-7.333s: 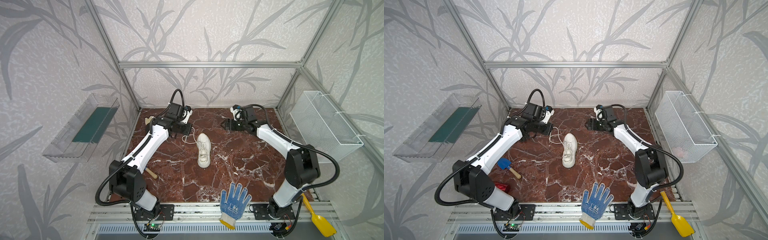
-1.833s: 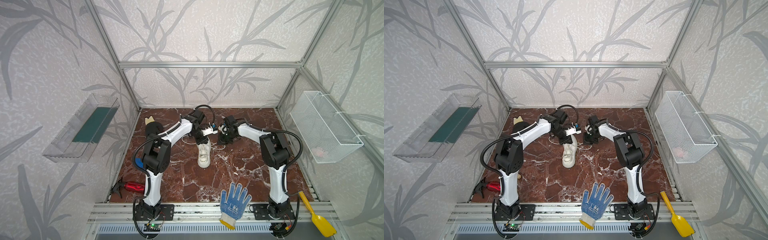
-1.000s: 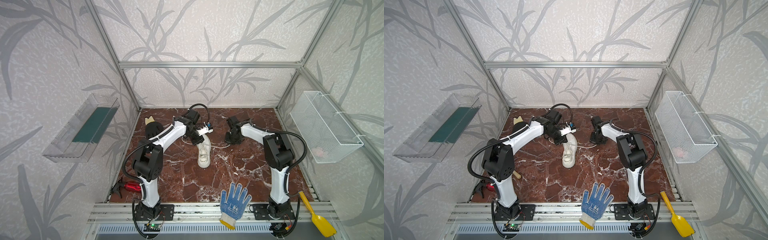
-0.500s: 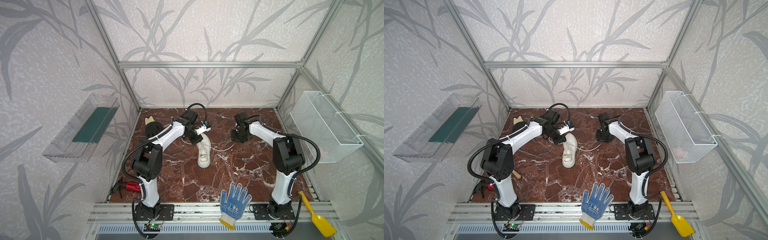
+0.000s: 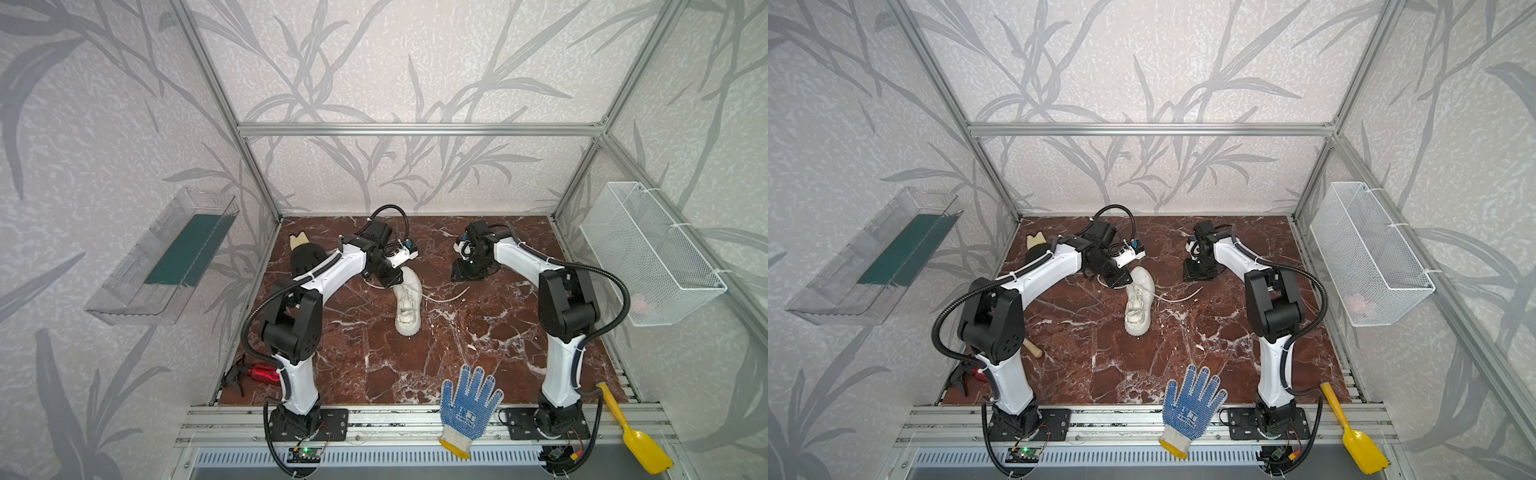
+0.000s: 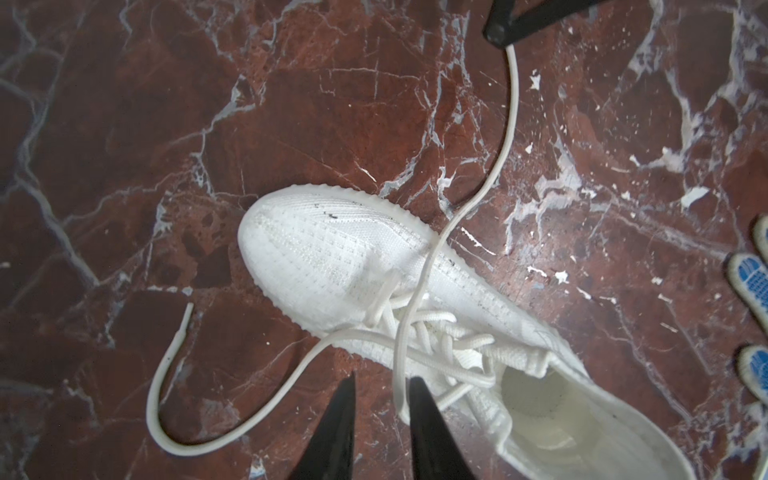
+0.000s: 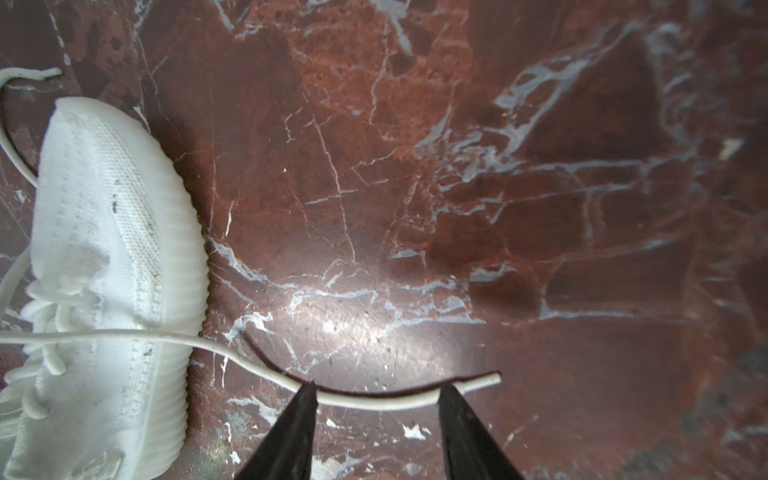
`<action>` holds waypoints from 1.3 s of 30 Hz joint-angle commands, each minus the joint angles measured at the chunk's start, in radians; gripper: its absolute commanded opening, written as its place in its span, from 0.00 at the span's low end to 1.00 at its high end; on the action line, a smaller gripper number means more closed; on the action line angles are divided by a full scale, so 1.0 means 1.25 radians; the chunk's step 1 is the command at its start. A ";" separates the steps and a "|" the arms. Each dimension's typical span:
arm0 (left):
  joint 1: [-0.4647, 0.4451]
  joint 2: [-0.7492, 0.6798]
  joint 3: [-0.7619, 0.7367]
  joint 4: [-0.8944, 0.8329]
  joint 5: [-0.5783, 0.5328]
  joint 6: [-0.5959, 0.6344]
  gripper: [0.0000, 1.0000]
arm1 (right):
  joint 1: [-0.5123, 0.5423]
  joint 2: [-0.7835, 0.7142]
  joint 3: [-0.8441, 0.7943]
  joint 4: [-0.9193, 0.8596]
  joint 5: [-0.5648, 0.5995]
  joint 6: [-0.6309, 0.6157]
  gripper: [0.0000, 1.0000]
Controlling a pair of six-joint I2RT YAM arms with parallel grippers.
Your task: Tie the shoes
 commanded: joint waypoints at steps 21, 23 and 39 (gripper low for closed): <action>0.043 -0.127 -0.095 0.108 0.047 -0.088 0.37 | -0.028 -0.050 -0.173 0.027 -0.066 0.016 0.55; 0.043 -0.132 -0.099 0.108 0.050 -0.086 0.37 | -0.027 -0.082 -0.211 0.029 -0.071 0.014 0.57; 0.041 -0.183 -0.161 0.131 0.083 -0.097 0.38 | 0.116 -0.161 -0.257 -0.108 0.200 -0.111 0.61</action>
